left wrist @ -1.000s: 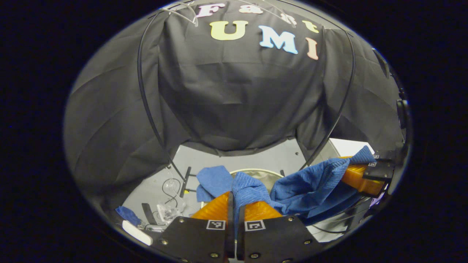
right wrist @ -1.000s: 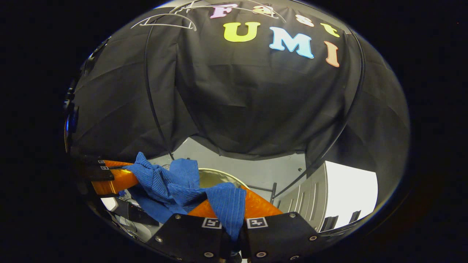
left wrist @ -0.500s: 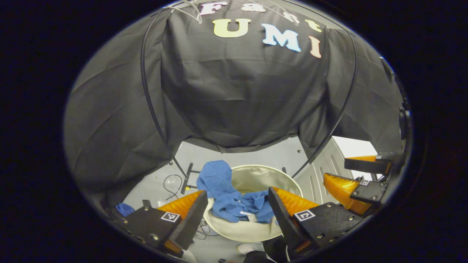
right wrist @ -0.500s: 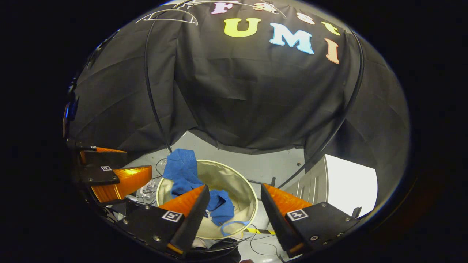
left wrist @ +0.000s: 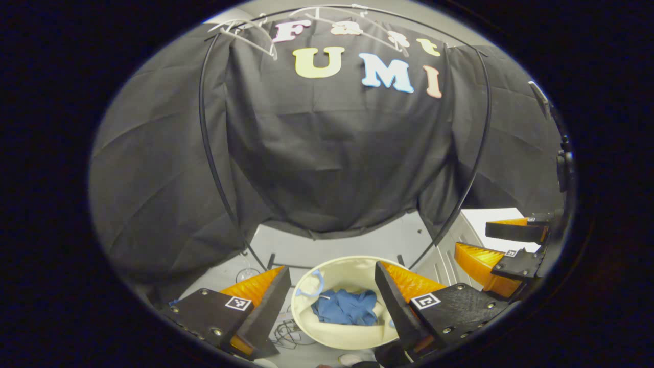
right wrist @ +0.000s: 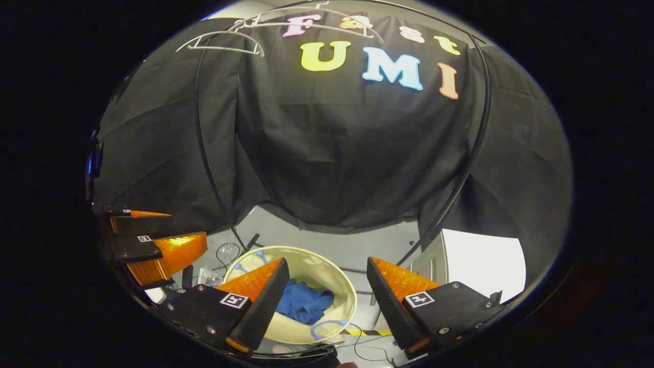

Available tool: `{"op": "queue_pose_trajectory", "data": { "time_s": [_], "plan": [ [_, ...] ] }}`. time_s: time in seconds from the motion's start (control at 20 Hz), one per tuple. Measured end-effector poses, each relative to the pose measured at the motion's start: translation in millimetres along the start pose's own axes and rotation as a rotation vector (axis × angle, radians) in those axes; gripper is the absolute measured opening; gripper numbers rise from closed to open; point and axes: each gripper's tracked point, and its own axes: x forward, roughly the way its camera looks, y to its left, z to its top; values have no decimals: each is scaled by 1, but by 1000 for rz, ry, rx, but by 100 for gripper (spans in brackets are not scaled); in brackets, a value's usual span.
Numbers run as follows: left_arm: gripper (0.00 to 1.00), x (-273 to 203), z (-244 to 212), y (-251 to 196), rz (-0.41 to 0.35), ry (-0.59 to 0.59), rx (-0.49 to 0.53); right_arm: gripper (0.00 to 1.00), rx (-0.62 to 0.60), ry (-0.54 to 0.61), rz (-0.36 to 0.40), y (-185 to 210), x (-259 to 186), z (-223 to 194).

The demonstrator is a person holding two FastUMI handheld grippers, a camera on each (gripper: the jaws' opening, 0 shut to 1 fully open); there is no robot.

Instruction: Grasp the clothes on the hanger with both hands and then place them into the laundry hamper below.

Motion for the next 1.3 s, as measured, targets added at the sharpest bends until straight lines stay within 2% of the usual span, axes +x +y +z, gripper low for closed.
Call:
{"op": "queue_pose_trajectory", "data": {
  "time_s": [0.1, 0.15, 0.3, 0.6, 0.65, 0.75, 1.0, 1.1, 1.15, 1.3],
  "plan": [
    [96, -19, 36, 4, 2, -77, 11, 95, 6, -67, -23, -6, -15, 28],
    [90, -28, 53, 5, 5, -115, 14, 95, 14, -104, -33, -9, -25, 45],
    [100, -58, 111, 10, 6, -244, 18, 95, 22, -216, -52, -14, -51, 87],
    [100, -123, 203, 10, -24, -467, 14, 95, 53, -399, -97, -32, -108, 152],
    [100, -135, 212, 10, -32, -490, 7, 95, 63, -422, -107, -36, -118, 160],
    [89, -153, 222, 5, -44, -534, -1, 95, 67, -460, -131, -45, -133, 174],
    [100, -187, 257, 24, -4, -636, 24, 95, 82, -551, -192, -67, -172, 200],
    [96, -196, 263, 23, 1, -658, 7, 94, 94, -577, -209, -73, -183, 206],
    [100, -199, 264, 22, 1, -664, -5, 94, 103, -587, -212, -74, -187, 209],
    [94, -201, 265, 23, 6, -675, -18, 94, 113, -626, -208, -76, -198, 220]
  ]
}}
